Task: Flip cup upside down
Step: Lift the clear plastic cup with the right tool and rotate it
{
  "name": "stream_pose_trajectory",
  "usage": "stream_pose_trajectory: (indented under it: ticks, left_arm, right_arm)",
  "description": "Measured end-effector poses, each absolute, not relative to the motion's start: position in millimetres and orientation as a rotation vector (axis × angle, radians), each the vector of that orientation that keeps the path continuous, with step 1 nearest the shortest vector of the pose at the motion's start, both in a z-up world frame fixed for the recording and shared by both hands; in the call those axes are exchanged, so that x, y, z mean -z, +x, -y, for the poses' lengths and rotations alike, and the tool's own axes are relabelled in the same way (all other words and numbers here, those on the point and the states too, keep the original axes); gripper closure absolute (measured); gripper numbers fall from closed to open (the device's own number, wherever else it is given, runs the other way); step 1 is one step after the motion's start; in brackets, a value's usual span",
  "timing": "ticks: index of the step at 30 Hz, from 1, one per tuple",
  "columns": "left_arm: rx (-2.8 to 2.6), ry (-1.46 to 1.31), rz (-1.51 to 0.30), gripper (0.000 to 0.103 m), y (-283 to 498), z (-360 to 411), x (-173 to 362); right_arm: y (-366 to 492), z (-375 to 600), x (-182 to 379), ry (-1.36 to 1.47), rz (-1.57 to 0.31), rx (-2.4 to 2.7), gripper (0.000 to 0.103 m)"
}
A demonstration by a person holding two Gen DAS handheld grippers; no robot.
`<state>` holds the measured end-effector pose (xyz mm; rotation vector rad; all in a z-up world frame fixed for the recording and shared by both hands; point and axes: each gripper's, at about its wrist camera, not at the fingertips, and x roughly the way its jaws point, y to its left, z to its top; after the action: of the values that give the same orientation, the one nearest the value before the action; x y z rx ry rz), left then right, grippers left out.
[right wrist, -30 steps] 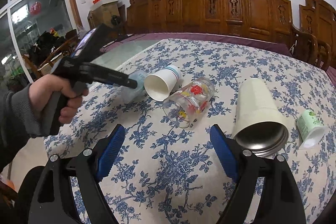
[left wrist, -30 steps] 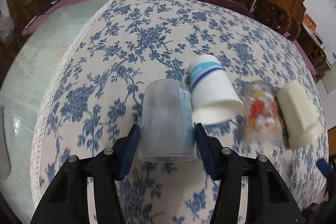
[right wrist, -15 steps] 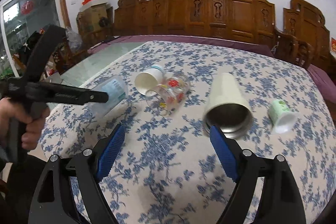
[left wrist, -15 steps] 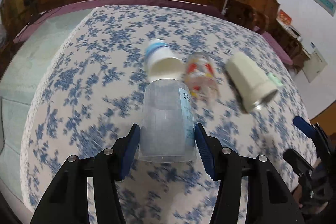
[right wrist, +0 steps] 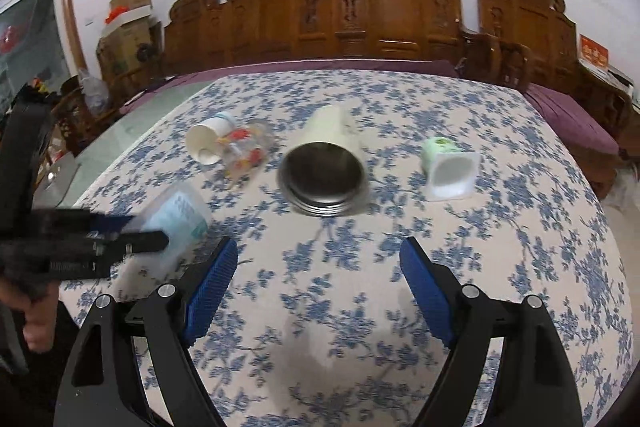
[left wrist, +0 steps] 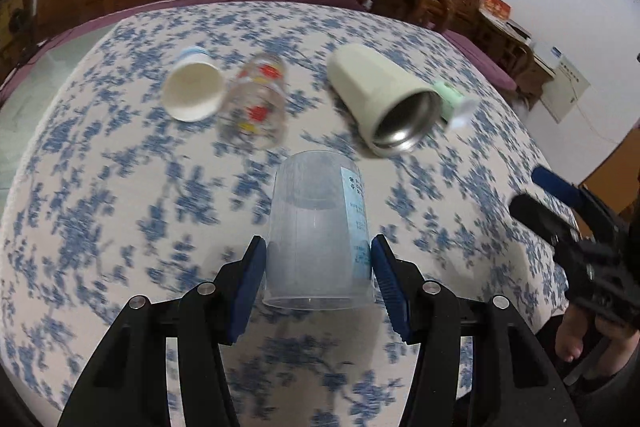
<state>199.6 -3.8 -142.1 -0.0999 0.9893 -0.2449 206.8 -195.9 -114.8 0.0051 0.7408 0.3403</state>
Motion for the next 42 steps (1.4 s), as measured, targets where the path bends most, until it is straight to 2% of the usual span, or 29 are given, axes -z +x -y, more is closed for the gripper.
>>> stream_pose_trajectory:
  ticks: [7, 18, 21, 24, 25, 29, 31, 40, 42]
  left_arm:
    - [0.283, -0.04, -0.997, 0.051, 193.7, 36.4, 159.6]
    - [0.313, -0.045, -1.009, 0.05, 196.1, 40.9, 170.2]
    - [0.313, -0.044, -0.981, 0.037, 191.6, 37.1, 160.5]
    - [0.289, -0.019, -0.936, 0.035, 186.2, 28.3, 147.0]
    - [0.276, -0.012, -0.912, 0.029, 183.5, 22.6, 141.1]
    - [0.212, 0.015, -0.82, 0.018, 176.8, -0.4, 124.5]
    - [0.164, 0.034, -0.776, 0.008, 175.5, -12.4, 119.7]
    - [0.07, 0.022, -0.735, 0.008, 184.2, -57.0, 114.4]
    - [0.067, 0.014, -0.736, 0.008, 184.0, -60.9, 114.1]
  right_arm:
    - [216.1, 201.2, 128.9, 0.005, -0.777, -0.336, 0.018]
    - [228.6, 194.6, 141.8, 0.001, -0.826, -0.347, 0.018]
    - [228.1, 192.1, 139.6, 0.005, -0.826, -0.351, 0.018]
    - [226.0, 186.7, 136.0, 0.002, -0.825, -0.356, 0.018]
    - [225.7, 184.4, 134.9, -0.002, -0.825, -0.356, 0.018]
    - [227.1, 169.9, 130.5, -0.021, -0.847, -0.362, 0.018]
    - [228.1, 162.1, 127.4, -0.016, -0.864, -0.374, 0.018]
    - [243.5, 120.8, 138.4, 0.028, -1.051, -0.443, 0.018]
    - [249.3, 113.7, 147.4, 0.046, -1.117, -0.438, 0.024]
